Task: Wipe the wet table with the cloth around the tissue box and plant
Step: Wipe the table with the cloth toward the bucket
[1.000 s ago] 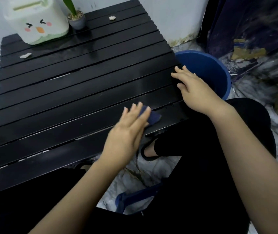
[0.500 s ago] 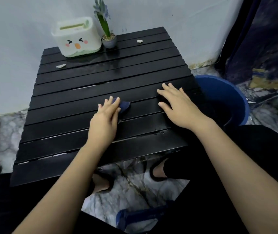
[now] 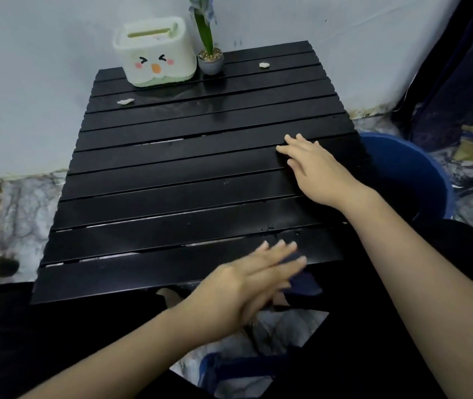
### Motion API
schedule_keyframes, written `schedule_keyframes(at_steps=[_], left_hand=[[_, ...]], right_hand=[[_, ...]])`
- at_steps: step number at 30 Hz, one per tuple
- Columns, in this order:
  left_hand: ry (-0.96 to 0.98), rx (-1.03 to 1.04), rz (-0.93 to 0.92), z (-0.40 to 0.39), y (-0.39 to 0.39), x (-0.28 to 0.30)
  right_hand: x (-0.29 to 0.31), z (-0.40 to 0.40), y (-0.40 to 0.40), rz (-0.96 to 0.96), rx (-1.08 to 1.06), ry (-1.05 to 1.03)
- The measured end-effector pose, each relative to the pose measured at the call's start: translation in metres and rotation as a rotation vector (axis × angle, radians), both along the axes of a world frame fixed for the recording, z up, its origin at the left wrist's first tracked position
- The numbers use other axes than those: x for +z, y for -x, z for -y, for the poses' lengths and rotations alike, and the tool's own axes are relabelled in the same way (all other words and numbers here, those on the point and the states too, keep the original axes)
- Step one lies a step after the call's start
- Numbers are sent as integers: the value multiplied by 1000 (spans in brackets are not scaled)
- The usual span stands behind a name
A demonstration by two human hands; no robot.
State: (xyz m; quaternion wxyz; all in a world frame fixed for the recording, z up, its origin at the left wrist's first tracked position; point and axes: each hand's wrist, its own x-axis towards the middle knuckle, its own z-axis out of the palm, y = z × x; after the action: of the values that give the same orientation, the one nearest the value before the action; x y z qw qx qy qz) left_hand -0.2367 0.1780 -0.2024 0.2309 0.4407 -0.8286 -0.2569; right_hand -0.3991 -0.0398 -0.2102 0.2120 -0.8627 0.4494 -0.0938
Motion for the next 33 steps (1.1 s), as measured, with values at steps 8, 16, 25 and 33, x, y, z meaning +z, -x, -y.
schedule_keyframes(at_steps=[8, 16, 25, 33], left_hand=[[147, 426, 165, 42, 27, -29], [7, -11, -25, -4, 42, -1], [50, 305, 221, -1, -52, -6], [147, 109, 175, 57, 40, -18]], right_hand=[[-1, 4, 4, 6, 23, 5], [-1, 8, 10, -12, 62, -11], [-1, 14, 13, -42, 93, 19], [5, 26, 17, -118, 164, 9]])
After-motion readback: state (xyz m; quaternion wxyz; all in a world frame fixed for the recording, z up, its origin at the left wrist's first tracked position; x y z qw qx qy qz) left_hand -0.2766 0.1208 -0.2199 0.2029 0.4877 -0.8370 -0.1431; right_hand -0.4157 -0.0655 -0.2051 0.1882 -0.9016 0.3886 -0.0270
